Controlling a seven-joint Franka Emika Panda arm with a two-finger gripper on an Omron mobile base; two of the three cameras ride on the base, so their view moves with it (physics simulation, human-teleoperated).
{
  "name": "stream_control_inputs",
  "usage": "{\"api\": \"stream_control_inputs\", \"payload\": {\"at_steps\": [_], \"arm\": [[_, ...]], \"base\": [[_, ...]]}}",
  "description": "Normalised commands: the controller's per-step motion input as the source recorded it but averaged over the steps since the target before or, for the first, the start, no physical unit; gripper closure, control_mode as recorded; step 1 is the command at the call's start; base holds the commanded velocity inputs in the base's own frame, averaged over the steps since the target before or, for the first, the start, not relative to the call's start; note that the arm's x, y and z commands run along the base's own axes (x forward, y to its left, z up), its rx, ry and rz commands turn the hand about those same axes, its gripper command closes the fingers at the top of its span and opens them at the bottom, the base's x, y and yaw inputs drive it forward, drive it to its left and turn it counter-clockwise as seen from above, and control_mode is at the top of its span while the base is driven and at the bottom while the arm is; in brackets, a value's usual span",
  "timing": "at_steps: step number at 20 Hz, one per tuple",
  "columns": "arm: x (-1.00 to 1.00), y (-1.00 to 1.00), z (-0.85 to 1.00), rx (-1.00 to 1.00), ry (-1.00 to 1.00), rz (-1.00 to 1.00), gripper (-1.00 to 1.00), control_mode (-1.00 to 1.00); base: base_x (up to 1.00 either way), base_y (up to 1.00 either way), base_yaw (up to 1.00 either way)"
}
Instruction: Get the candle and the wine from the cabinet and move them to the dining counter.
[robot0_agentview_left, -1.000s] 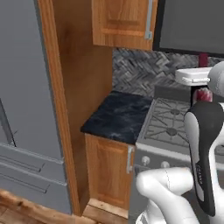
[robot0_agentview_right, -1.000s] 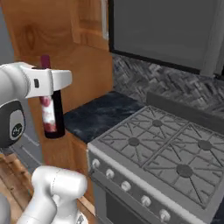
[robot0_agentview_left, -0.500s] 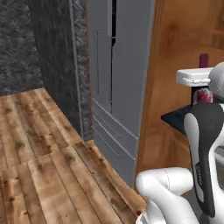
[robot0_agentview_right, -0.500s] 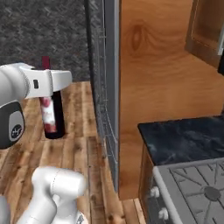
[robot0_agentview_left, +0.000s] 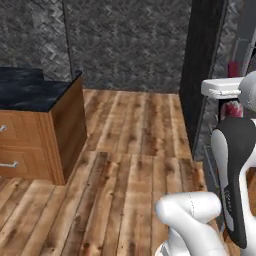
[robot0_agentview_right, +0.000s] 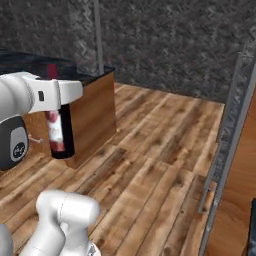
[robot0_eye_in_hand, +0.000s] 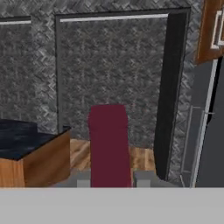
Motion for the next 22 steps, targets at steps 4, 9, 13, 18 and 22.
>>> {"api": "stream_control_inputs", "payload": {"at_steps": [4, 9, 13, 18, 22], "arm": [[0.00, 0.00, 0.00, 0.00, 0.00, 0.00, 1.00, 1.00], [0.00, 0.00, 0.00, 0.00, 0.00, 0.00, 1.00, 1.00], [0.00, 0.00, 0.00, 0.00, 0.00, 0.00, 1.00, 1.00], [0.00, 0.00, 0.00, 0.00, 0.00, 0.00, 1.00, 1.00], [0.00, 0.00, 0.00, 0.00, 0.00, 0.00, 1.00, 1.00]], "base": [[-0.10, 0.15, 0.99], [0.84, -0.15, 0.31], [1.00, -0.42, 0.00], [1.00, -0.52, -0.02], [1.00, -0.76, -0.14]]}}
